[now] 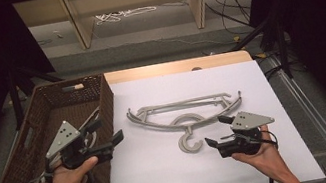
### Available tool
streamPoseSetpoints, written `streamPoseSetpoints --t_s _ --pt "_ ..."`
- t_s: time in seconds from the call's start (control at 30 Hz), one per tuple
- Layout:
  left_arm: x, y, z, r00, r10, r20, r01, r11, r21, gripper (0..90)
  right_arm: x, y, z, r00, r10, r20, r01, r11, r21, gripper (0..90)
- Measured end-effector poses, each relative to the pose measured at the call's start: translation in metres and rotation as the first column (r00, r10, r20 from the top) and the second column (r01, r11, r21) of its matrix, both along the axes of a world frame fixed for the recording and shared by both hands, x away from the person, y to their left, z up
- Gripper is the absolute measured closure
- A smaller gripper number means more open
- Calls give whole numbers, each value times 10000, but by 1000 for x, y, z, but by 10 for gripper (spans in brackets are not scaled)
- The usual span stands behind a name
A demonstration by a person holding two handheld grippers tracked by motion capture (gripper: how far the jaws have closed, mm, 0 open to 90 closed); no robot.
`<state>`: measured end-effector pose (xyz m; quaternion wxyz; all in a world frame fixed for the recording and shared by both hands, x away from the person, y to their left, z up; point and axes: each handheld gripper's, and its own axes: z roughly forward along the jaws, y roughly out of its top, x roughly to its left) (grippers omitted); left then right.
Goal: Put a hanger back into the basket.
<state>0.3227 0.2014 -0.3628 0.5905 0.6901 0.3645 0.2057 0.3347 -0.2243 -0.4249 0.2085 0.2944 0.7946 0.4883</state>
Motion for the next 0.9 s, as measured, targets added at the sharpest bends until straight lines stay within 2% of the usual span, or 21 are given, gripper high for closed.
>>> streamPoseSetpoints --t_s 0.07,0.1,0.3,0.37,0.4,0.5,0.53,0.63,0.77,0.83,0.87,0.9 --pt "-1 -2 -2 10000 -18 55 18 10000 -28 162 0 0 0 10000 8 6 -8 10000 39 178" --pt "-2 -6 -6 9999 -96 132 96 10000 7 162 1 -1 0 9998 1 189 -1 10000 20 178" --pt "-7 -19 -18 9976 -454 526 438 9986 309 162 0 -2 0 9999 35 -100 -34 10000 87 177" --pt "-10 -22 -22 9965 -530 649 510 9982 324 163 0 -2 -1 9999 -109 76 108 9999 123 176" --pt "-11 -24 -25 9955 -508 804 479 9981 376 163 -1 -2 -1 9999 -133 18 133 9998 131 175" --pt "-13 -26 -32 9955 -534 788 502 9979 420 164 -2 -3 0 10000 -98 -9 98 9999 93 176" --pt "-16 -27 -39 9953 -568 786 532 9975 472 164 -2 -3 0 9999 -92 71 92 9999 52 176" --pt "-18 -28 -44 9932 -804 846 758 9956 555 162 -3 -3 0 9999 -111 44 111 9999 105 175" --pt "-23 -31 -56 9936 -930 643 885 9937 694 159 -1 -5 1 9997 -112 202 112 9999 -1 173" --pt "-24 -31 -58 9941 -884 622 841 9941 692 159 0 -5 -1 9998 -123 129 122 9999 37 173" --pt "-24 -32 -61 9927 -1007 662 954 9923 784 159 3 -6 -1 9995 -67 298 67 10000 -18 170" --pt "-25 -31 -62 9936 -966 584 914 9920 873 159 5 -7 -1 9992 -86 394 97 9996 -282 169"
